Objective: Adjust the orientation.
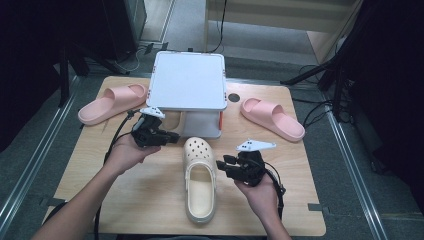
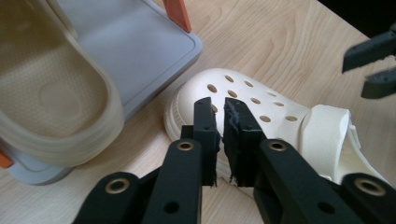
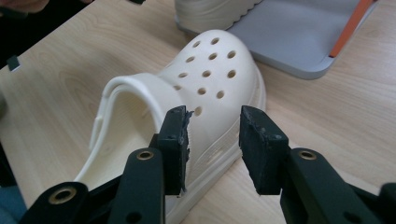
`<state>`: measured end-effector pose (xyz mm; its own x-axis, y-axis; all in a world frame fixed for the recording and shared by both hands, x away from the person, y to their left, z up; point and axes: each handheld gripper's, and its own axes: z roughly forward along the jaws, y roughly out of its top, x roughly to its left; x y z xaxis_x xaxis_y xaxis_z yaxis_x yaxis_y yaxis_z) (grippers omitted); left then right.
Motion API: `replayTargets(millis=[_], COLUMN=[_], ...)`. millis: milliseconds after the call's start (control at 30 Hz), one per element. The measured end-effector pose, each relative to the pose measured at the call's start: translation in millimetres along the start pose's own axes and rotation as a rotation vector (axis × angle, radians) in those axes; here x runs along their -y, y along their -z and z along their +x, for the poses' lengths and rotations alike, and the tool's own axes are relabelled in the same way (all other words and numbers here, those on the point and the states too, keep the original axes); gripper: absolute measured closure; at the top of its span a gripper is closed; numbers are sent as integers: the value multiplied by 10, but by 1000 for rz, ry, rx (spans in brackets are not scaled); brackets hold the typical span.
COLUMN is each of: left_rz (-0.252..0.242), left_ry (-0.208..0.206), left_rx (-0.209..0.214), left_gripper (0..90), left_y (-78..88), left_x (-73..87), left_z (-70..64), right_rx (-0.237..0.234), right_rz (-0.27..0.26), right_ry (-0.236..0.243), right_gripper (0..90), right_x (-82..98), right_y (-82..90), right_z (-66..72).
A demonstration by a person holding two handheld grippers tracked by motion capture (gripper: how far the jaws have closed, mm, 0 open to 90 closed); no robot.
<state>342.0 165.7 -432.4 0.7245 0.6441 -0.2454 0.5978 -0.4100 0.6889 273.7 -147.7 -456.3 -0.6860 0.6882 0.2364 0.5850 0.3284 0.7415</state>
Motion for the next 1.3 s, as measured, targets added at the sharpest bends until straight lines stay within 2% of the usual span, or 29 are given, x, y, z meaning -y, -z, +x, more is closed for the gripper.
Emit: replayTargets(millis=[267,633,733,833,967,1133,1300], left_rz=[-33,-52,-65,-52,-59,-50,-70], left_ry=[-7,3,21,17,22,39,50], left_rx=[-17,-38,-22,-45,-43,-82,-114], left_gripper=[880,885,885,890,890,890,887], left_y=[182,397,456,500,547,545,595], left_x=[-153,-402,-451,-512,-598,-656,-624], left_z=[68,225,263,305,383,525,568], right_rx=[5,-11,-8,-8,-2,5,52], right_rz=[27,46,56,67,86,97,102], right_ry=[31,8,22,16,20,18,25], right_gripper=[580,537,528,528,528,520,519], right_x=[99,178,192,203,222,223,213], right_y=[-46,-122,-163,-199,-263,-336,-412], right_z=[168,237,259,270,269,258,245])
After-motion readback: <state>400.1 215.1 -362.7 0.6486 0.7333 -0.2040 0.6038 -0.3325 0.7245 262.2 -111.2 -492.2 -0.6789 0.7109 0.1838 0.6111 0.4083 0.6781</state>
